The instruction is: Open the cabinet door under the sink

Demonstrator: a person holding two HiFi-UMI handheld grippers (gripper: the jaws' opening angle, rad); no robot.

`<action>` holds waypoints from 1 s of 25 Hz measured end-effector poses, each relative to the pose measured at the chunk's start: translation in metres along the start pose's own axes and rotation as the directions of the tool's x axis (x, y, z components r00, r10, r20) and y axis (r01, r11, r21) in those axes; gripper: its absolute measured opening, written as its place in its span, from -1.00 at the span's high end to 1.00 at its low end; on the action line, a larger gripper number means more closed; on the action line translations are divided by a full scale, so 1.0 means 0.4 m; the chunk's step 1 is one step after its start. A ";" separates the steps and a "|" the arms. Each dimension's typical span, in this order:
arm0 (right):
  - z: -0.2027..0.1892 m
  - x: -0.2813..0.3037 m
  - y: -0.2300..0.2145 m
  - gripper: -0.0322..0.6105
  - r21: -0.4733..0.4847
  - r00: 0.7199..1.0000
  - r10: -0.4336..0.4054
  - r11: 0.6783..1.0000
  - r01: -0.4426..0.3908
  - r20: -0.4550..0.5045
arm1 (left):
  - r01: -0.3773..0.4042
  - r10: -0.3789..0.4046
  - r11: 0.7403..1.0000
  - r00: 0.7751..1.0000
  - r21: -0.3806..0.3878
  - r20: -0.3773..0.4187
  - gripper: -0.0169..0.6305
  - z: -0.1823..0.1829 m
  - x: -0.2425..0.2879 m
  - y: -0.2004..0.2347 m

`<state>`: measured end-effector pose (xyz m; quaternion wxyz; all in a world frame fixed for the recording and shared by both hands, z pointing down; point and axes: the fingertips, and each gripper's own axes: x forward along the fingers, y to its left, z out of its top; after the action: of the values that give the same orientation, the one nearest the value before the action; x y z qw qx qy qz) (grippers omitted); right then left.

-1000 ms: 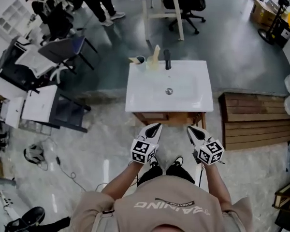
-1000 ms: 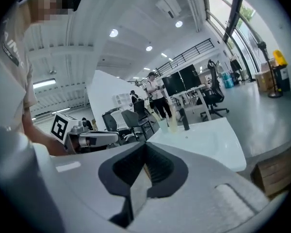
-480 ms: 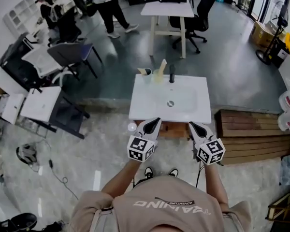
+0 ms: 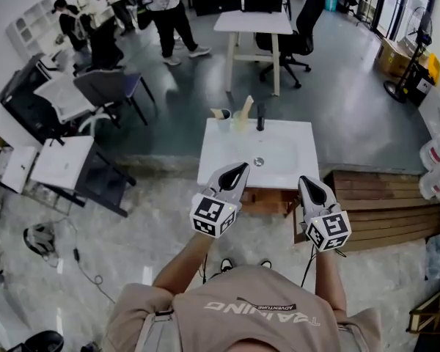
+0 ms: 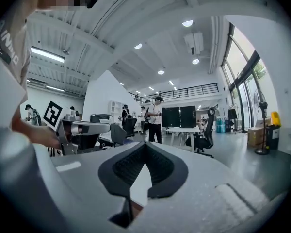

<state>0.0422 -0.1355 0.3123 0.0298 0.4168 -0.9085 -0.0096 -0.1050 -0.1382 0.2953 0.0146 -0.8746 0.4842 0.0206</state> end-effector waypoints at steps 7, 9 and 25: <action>0.005 0.007 0.014 0.89 -0.035 0.999 -0.036 0.999 0.036 -0.003 | 0.000 -0.002 0.999 0.999 0.054 0.039 0.89 0.040 -0.010 0.012; 0.003 0.008 0.012 0.89 -0.045 0.999 -0.050 0.998 0.050 -0.011 | -0.003 0.001 0.998 1.000 0.070 0.030 0.89 0.033 -0.013 0.011; -0.025 0.022 -0.005 0.89 -0.063 0.992 -0.119 0.991 0.116 -0.044 | -0.003 0.003 1.000 1.000 0.014 -0.028 0.89 -0.061 0.001 0.041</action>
<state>0.0385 -0.1434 0.3228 0.0632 0.4686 -0.8806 -0.0289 -0.1182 -0.1482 0.3194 0.0137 -0.8739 0.4858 0.0052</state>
